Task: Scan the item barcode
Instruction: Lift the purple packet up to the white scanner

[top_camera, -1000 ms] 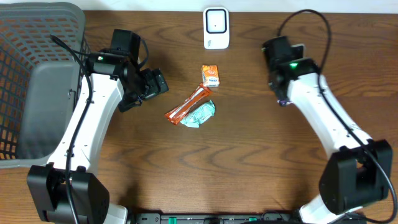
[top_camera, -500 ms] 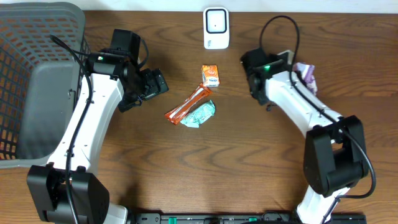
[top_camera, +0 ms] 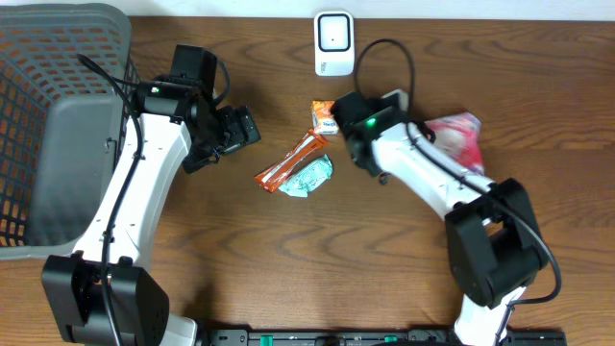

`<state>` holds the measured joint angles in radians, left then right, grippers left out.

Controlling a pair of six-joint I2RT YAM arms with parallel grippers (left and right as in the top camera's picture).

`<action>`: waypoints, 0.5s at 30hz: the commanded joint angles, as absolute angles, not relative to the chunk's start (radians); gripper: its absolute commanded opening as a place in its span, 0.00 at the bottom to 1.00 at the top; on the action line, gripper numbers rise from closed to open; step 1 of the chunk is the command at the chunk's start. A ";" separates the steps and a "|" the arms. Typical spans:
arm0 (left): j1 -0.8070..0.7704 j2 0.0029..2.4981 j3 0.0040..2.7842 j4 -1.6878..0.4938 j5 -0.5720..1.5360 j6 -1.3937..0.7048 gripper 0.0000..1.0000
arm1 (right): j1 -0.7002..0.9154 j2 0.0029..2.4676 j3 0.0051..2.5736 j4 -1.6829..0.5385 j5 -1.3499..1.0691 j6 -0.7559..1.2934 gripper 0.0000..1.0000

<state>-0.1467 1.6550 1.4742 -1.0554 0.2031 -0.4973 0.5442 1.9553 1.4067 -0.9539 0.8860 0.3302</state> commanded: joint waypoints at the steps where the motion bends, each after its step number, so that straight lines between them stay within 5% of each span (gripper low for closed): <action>1: -0.145 1.661 1.485 -1.061 0.192 -0.491 0.98 | 0.616 1.962 1.423 -0.949 0.880 0.344 0.73; 15: -0.145 1.661 1.485 -1.061 0.192 -0.491 0.98 | 0.653 1.962 1.745 -1.069 0.772 0.238 0.90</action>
<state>-0.1467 1.6550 1.4742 -1.0554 0.2031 -0.4973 0.6621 1.9575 1.6943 -1.0603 0.8101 0.2958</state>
